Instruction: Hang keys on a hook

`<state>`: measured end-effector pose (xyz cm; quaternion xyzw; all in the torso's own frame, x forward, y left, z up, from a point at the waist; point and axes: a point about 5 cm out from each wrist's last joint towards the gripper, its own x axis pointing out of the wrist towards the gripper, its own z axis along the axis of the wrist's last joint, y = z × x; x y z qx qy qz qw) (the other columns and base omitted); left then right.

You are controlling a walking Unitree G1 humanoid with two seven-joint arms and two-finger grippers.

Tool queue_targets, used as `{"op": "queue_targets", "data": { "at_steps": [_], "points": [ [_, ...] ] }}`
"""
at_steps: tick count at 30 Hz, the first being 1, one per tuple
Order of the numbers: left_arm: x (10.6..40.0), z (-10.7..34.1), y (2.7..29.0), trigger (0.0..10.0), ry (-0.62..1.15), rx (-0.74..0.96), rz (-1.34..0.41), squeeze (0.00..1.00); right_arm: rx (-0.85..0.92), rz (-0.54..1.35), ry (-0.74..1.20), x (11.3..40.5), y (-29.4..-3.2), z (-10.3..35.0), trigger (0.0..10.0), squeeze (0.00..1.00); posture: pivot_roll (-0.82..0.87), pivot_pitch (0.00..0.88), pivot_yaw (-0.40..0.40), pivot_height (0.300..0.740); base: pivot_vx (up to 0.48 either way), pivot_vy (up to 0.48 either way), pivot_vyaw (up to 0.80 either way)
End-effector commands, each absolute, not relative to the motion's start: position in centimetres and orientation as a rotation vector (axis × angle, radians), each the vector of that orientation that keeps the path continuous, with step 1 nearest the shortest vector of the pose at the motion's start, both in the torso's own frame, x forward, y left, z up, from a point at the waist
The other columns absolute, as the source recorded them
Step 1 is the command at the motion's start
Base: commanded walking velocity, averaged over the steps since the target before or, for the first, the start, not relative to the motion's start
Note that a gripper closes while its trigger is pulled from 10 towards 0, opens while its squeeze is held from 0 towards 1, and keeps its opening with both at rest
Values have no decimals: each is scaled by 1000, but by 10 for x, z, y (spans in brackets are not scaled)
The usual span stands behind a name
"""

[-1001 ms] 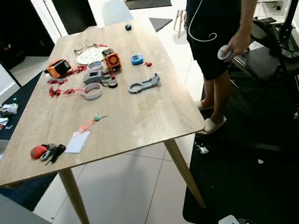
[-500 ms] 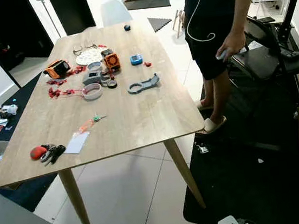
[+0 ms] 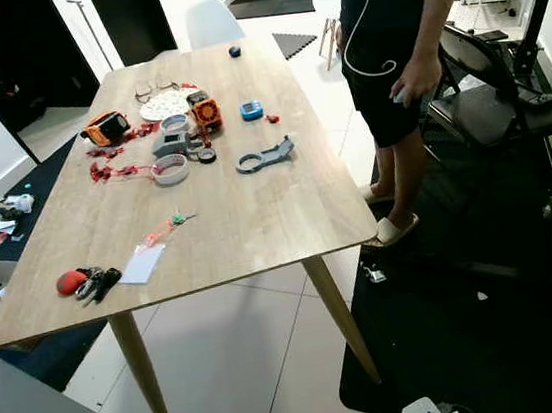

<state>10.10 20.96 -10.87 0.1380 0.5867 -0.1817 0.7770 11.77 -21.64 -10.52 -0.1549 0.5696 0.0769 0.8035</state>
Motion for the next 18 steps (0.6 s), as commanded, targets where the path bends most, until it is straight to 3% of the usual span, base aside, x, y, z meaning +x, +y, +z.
{"op": "queue_targets", "data": {
  "at_steps": [1,12,18],
  "points": [
    [102,-109,207,10000,1267,310,-413,0,-320,209,1239,113,-204,-109,10000,0,-47,26,94,740,0,0,0],
    [106,-108,207,10000,1258,344,-426,0,-346,224,1235,116,-202,-108,10000,0,-8,2,96,740,0,0,0],
    [106,-107,212,10000,1263,374,-438,0,-336,227,1217,123,-193,-108,10000,0,17,17,145,740,0,0,0]
  ]
}}
